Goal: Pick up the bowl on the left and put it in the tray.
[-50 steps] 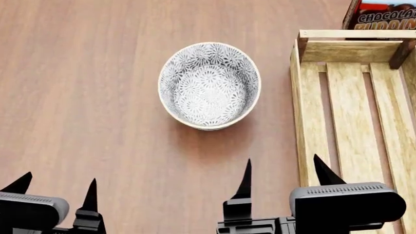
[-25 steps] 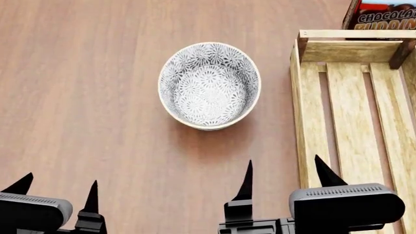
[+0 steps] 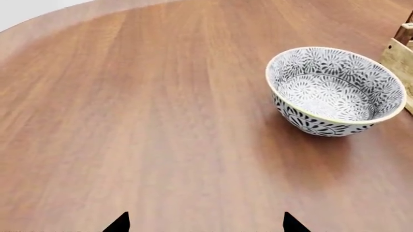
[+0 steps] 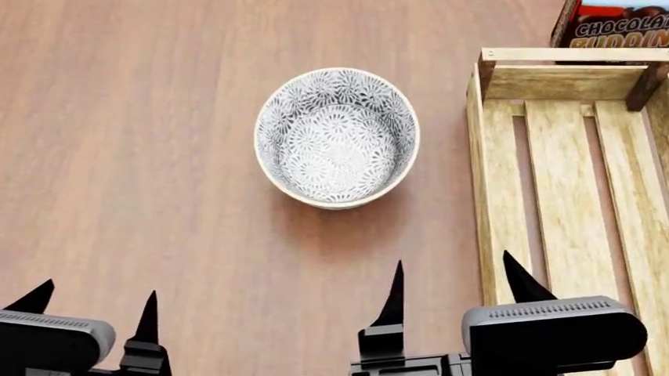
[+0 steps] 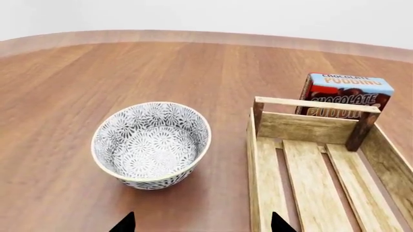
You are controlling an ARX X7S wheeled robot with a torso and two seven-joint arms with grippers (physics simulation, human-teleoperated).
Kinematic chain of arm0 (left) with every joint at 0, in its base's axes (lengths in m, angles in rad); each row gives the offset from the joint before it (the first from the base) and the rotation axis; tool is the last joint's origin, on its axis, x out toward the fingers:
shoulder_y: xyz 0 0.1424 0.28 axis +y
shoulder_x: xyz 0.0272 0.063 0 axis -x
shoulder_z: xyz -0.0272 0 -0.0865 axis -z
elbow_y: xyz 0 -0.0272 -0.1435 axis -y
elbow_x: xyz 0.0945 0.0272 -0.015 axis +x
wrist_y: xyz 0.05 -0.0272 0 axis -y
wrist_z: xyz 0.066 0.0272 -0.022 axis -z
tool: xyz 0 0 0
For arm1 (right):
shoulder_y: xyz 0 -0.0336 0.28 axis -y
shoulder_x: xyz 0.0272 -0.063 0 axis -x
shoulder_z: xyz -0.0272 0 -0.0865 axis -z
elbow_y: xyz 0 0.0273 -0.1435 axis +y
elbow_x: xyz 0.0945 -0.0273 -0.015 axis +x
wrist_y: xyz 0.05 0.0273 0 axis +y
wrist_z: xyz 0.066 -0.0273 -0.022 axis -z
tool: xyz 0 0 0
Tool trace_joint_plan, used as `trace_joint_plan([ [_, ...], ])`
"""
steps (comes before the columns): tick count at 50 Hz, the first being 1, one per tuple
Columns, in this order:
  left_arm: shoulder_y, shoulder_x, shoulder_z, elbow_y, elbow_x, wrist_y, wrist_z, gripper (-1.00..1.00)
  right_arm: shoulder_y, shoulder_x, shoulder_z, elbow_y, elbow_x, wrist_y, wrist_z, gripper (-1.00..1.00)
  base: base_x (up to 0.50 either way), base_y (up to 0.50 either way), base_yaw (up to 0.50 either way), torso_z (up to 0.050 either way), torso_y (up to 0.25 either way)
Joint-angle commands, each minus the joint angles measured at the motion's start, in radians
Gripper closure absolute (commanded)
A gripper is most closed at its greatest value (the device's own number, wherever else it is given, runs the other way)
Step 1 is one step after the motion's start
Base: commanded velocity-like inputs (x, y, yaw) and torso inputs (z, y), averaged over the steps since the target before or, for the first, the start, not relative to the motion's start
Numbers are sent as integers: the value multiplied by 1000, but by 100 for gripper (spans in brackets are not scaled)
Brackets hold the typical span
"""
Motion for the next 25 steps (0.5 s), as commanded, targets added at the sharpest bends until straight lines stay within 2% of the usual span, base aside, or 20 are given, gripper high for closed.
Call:
trace_joint_plan([
  [1, 0, 14, -9, -23, 13, 39, 16, -100, 3, -18, 18, 13, -14, -1, -25, -100, 0, 0, 0, 0, 0],
  [7, 0, 13, -8, -29, 14, 44, 12, -100, 20, 5, -8, 24, -26, -30, -65, -100, 0, 0, 0, 0, 0],
  [10, 2, 12, -4, -33, 16, 48, 10, -100, 98, 27, -38, 79, -31, 26, -91, -100, 0, 0, 0, 0, 0],
  [15, 4, 11, -10, -42, 10, 56, 12, -100, 268, 105, -192, 196, -136, 11, -216, -100, 0, 0, 0, 0, 0],
  [17, 5, 11, -10, -51, 8, 61, 13, -100, 360, 154, -322, 274, -246, -57, -306, -100, 0, 0, 0, 0, 0],
  [25, 16, 5, -14, -67, 3, 76, 18, -100, 584, 158, -507, 498, -362, -143, -506, -100, 0, 0, 0, 0, 0],
])
